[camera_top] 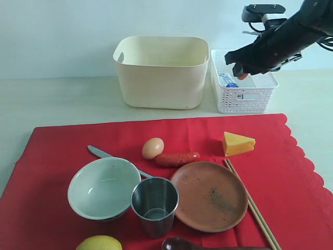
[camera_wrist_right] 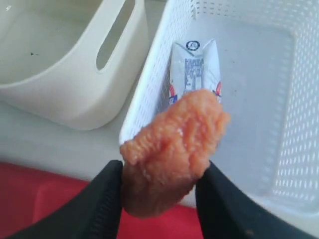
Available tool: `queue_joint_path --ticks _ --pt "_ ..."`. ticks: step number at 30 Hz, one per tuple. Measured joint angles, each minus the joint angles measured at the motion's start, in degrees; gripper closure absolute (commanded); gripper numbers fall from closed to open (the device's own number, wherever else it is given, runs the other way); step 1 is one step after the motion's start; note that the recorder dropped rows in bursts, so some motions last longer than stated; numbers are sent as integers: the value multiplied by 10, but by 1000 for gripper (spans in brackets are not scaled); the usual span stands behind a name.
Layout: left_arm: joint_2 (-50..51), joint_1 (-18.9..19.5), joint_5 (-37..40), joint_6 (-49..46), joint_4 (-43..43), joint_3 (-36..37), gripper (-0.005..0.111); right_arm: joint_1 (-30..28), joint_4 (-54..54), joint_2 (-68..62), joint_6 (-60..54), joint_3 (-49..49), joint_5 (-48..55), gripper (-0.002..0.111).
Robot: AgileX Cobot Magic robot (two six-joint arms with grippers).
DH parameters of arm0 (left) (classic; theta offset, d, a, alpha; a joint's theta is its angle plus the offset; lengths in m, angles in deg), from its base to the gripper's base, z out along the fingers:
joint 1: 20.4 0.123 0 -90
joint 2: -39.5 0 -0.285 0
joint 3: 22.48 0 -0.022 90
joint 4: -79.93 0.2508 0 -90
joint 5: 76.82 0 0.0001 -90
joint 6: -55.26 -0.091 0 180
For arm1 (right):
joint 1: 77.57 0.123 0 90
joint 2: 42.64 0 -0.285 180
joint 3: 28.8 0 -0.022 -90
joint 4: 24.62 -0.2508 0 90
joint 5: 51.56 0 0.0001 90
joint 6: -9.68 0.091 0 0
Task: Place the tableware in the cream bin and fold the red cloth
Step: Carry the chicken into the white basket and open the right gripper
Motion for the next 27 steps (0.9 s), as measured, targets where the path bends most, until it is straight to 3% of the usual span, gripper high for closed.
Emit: queue_joint_path --ticks 12,22,27 --pt "0 0 0 0 0 0 107 -22 46 -146 21 -188 33 108" --pt "0 0 0 0 0 0 107 -44 101 -232 40 -267 50 108" --pt "0 0 0 0 0 0 107 -43 105 -249 38 -279 52 93"
